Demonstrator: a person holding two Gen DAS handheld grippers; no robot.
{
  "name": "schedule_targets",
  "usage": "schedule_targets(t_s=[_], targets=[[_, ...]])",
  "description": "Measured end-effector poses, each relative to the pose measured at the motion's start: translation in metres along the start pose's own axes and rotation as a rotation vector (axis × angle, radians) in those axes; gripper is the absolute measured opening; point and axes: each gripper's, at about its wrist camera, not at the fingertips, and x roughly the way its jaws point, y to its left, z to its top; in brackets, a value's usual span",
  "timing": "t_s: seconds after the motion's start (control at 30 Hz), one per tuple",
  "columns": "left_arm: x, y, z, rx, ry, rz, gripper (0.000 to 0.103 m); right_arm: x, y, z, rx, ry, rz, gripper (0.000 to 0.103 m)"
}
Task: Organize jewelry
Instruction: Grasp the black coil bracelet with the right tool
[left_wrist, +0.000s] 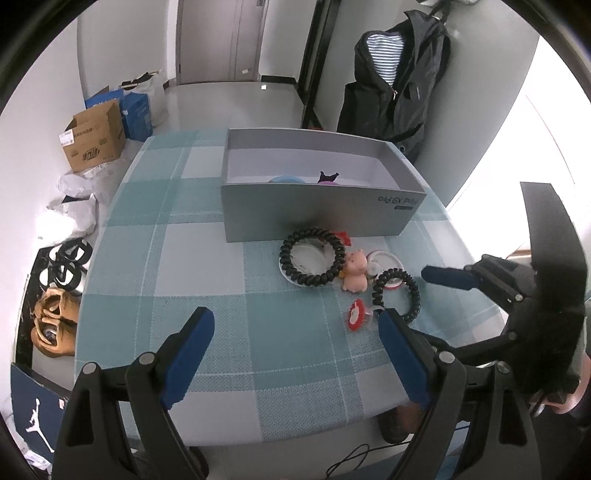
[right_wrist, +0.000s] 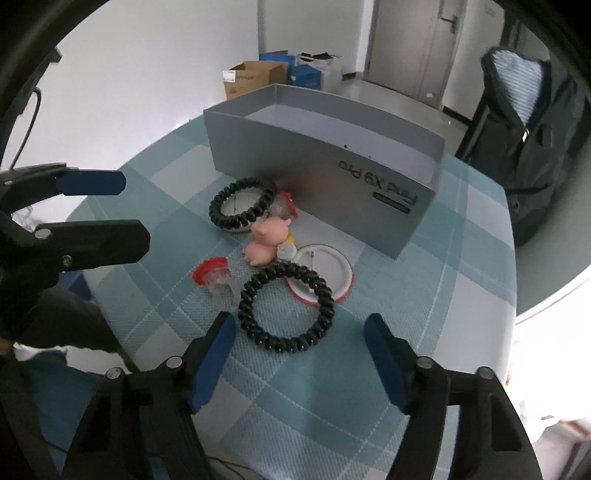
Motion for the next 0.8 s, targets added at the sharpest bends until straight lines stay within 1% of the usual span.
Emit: schedule_targets(t_s=[0.03, 0.13, 0.17, 0.37, 0.6, 0.8], targets=[[0.001, 0.001, 0.0, 0.0, 0.003, 0.006, 0.088, 0.0, 0.001, 0.002, -0.002, 0.002, 0.0, 0.068], [0.004, 0.006, 0.0, -0.018, 0.017, -0.003, 0.088, 0.002, 0.0, 0.004, 0.007, 0.007, 0.016, 0.059], [0.004, 0.007, -0.001, -0.019, 0.021, 0.0, 0.088, 0.002, 0.0, 0.005, 0.014, 0.009, 0.031, 0.053], [0.007, 0.007, 0.0, -0.012, 0.033, 0.002, 0.088, 0.002, -0.002, 0.006, 0.02, 0.01, 0.042, 0.045], [0.012, 0.001, 0.0, -0.006, 0.051, -0.002, 0.088, -0.006, -0.007, 0.006, 0.05, -0.005, 0.076, 0.043], [0.024, -0.005, 0.004, -0.027, 0.097, -0.033, 0.088, -0.018, -0.02, 0.002, 0.095, -0.021, 0.109, 0.043]])
